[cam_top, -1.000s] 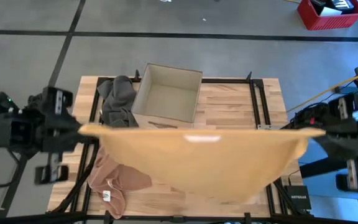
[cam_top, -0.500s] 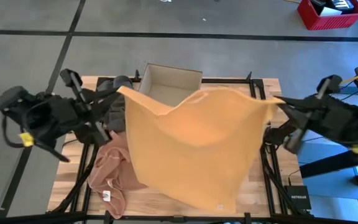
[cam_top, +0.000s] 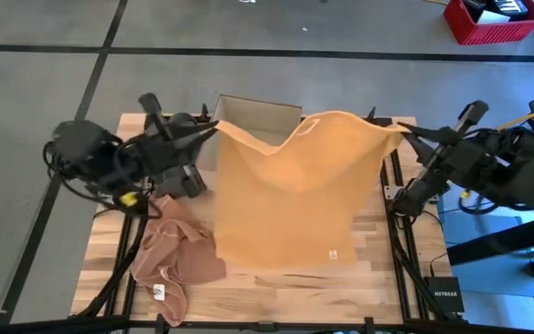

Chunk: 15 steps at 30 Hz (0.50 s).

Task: Fold towel
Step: Fold the yellow towel

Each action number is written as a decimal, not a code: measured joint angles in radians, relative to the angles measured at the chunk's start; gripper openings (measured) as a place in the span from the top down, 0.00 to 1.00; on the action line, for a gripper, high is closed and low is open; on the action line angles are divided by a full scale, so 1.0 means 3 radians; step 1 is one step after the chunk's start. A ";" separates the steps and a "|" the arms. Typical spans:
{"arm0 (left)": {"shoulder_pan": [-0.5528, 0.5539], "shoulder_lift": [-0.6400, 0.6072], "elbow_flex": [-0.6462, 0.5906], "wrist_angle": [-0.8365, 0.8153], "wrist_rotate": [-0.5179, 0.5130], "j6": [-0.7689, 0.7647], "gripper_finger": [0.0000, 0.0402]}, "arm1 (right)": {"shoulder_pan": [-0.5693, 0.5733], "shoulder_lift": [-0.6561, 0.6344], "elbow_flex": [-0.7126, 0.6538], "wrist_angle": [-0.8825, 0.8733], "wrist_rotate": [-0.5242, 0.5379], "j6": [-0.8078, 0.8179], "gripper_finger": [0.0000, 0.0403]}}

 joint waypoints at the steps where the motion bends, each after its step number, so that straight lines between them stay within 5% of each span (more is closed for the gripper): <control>1: 0.0030 0.0000 -0.0001 -0.0114 0.0001 -0.0104 0.99 | 0.0000 0.0002 0.0000 -0.0167 -0.0045 0.0180 0.98; 8: -0.0029 -0.0001 -0.0001 -0.0617 0.0006 -0.0978 0.99 | 0.0001 0.0053 -0.0026 -0.0573 -0.0673 0.1003 0.98; 15: -0.0251 0.0001 -0.0020 -0.1716 0.0021 -0.2018 0.99 | 0.0003 0.0067 -0.0372 -0.0918 -0.1013 0.1624 0.98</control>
